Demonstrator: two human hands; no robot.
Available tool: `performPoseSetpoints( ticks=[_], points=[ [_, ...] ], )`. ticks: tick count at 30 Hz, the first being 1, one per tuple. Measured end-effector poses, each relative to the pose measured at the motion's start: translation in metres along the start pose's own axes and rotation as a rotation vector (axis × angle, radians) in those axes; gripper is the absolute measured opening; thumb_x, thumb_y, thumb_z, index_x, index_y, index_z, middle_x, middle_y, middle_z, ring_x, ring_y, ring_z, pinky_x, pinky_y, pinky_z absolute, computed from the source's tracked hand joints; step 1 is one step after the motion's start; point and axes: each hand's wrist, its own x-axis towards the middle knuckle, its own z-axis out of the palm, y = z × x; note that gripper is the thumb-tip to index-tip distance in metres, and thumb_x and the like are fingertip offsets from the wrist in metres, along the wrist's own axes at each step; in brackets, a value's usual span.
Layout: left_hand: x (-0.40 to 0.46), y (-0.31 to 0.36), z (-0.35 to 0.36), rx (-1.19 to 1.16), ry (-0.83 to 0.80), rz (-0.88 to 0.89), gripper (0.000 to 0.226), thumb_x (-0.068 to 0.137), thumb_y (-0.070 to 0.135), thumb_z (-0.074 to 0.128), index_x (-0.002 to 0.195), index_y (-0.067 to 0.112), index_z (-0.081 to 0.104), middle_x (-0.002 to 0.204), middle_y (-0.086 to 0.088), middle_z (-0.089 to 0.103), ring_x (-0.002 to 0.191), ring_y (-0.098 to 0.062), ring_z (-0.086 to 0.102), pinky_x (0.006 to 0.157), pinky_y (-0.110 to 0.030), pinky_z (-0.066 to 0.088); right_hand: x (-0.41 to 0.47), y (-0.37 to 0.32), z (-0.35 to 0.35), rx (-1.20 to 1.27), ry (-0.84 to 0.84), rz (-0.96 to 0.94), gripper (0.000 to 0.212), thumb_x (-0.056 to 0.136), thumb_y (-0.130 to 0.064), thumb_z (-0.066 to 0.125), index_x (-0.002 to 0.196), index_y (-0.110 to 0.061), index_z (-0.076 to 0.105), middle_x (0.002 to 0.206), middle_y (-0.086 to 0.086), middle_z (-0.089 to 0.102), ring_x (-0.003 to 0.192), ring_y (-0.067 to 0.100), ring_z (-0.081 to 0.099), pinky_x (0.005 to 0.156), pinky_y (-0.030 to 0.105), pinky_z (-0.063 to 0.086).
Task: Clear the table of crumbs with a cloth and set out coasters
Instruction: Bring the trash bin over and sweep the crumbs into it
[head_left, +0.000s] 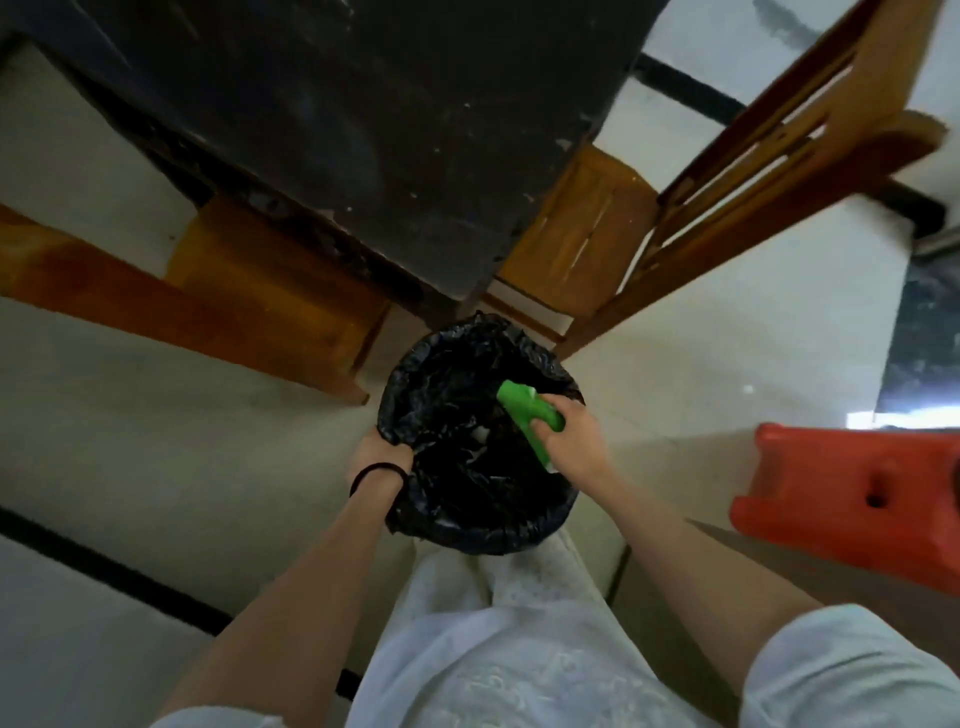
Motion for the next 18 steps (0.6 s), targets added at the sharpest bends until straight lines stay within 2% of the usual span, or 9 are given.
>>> performPoseSetpoints(
  ticks=[3, 7, 12, 15, 18],
  points=[
    [-0.015, 0.026, 0.034, 0.085, -0.048, 0.088, 0.025, 0.091, 0.014, 0.045, 0.114, 0.007, 0.052, 0.106, -0.017, 0.06, 0.091, -0.035, 0.056, 0.079, -0.04, 0.05, -0.018, 0.032, -0.019, 0.078, 0.08, 0.074, 0.044, 0.09, -0.025, 0.056, 0.132, -0.016, 0.047, 0.117, 0.008, 0.053, 0.1, 0.026, 0.056, 0.08, 0.031, 0.044],
    [-0.041, 0.072, 0.09, 0.243, -0.107, 0.182, 0.027, 0.089, 0.014, 0.046, 0.114, 0.006, 0.052, 0.11, -0.019, 0.061, 0.097, -0.036, 0.058, 0.086, -0.044, 0.052, -0.039, 0.086, -0.061, 0.205, 0.17, 0.197, 0.043, 0.09, -0.023, 0.055, 0.132, -0.015, 0.047, 0.114, 0.01, 0.054, 0.085, 0.023, 0.058, 0.078, 0.04, 0.052],
    [-0.085, 0.143, 0.173, 0.399, -0.178, 0.297, 0.027, 0.089, 0.014, 0.044, 0.115, 0.008, 0.05, 0.111, -0.02, 0.06, 0.099, -0.038, 0.057, 0.088, -0.046, 0.051, -0.055, 0.16, -0.125, 0.338, 0.339, 0.35, 0.039, 0.091, -0.019, 0.053, 0.13, -0.015, 0.049, 0.112, 0.009, 0.057, 0.082, 0.019, 0.054, 0.075, 0.034, 0.047],
    [-0.116, 0.192, 0.232, 0.473, -0.222, 0.357, 0.027, 0.088, 0.014, 0.044, 0.113, 0.006, 0.051, 0.111, -0.02, 0.059, 0.1, -0.038, 0.056, 0.088, -0.045, 0.05, -0.056, 0.209, -0.171, 0.439, 0.414, 0.44, 0.035, 0.091, -0.017, 0.052, 0.126, -0.014, 0.052, 0.111, 0.01, 0.059, 0.089, 0.025, 0.058, 0.074, 0.034, 0.047],
    [-0.141, 0.233, 0.274, 0.516, -0.271, 0.41, 0.031, 0.089, 0.016, 0.045, 0.12, 0.009, 0.047, 0.117, -0.016, 0.057, 0.102, -0.035, 0.055, 0.089, -0.042, 0.049, -0.049, 0.244, -0.208, 0.49, 0.471, 0.493, 0.036, 0.09, -0.017, 0.053, 0.127, -0.015, 0.052, 0.114, 0.011, 0.057, 0.097, 0.027, 0.057, 0.077, 0.034, 0.046]
  ],
)
